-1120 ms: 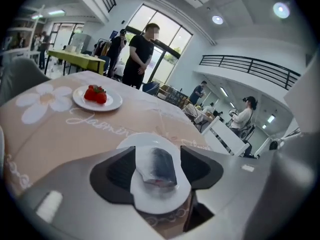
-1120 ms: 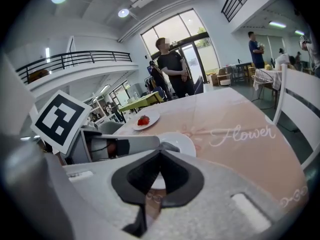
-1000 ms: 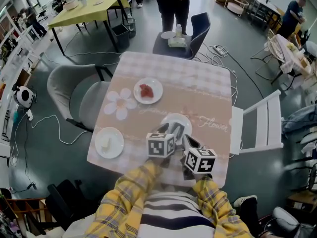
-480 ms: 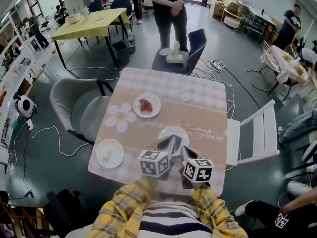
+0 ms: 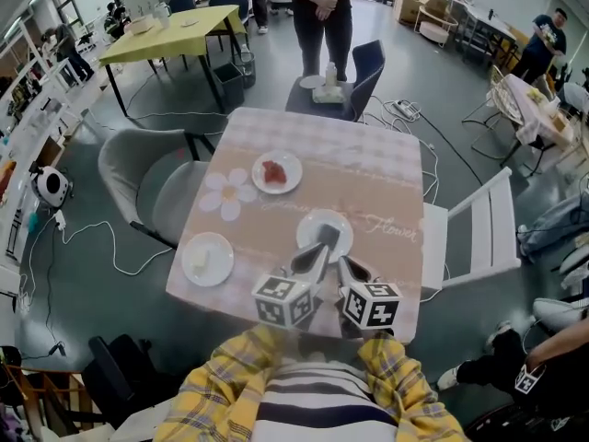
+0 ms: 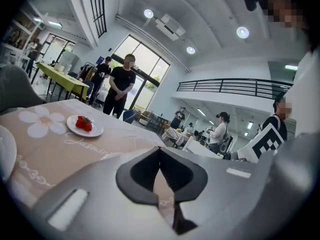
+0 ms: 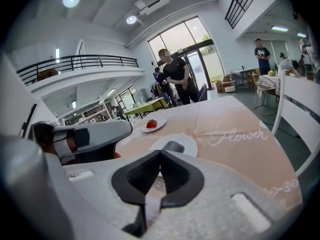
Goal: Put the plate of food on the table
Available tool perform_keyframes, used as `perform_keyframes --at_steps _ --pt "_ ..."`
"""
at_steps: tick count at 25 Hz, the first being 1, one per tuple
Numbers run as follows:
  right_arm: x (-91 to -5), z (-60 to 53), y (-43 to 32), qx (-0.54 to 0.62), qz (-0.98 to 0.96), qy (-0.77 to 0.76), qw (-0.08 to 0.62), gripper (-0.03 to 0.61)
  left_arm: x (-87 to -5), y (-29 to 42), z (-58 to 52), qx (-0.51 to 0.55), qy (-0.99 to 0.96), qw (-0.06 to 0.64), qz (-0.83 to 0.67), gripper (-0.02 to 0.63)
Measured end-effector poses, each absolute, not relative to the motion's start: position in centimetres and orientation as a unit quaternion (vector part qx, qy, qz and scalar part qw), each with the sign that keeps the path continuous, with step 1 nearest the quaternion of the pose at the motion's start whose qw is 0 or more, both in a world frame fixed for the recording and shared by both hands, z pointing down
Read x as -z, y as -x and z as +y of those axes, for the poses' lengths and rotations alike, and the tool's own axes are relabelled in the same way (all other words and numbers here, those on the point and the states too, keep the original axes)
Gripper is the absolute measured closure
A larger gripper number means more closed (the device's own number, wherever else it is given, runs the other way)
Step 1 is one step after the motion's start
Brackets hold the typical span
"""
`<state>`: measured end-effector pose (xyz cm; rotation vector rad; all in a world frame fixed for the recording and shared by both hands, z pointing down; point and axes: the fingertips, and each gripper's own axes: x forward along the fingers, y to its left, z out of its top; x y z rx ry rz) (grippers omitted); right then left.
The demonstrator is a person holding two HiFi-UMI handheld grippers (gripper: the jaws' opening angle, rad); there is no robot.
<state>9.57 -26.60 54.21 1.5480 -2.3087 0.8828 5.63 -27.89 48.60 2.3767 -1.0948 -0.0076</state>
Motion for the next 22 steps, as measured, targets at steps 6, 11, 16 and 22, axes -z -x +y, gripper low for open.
perform_keyframes --at_steps 6,11,16,22 --pt "-53.9 -23.6 -9.4 -0.295 -0.793 -0.521 0.112 0.581 -49.5 -5.0 -24.2 -0.006 -0.868 0.279 -0.41 0.618" --pt "-54.1 -20.7 -8.8 -0.291 -0.798 -0.515 0.118 0.581 -50.2 -4.6 -21.2 -0.009 -0.865 0.285 -0.414 0.618" --pt "-54.5 -17.6 -9.1 -0.291 -0.798 -0.513 0.122 0.581 -51.0 -4.6 -18.0 -0.015 -0.861 0.287 -0.42 0.618" --pt "-55.0 -14.4 -9.0 -0.289 -0.804 -0.505 0.125 0.583 -52.0 -4.5 -14.6 -0.023 -0.855 0.29 -0.429 0.618"
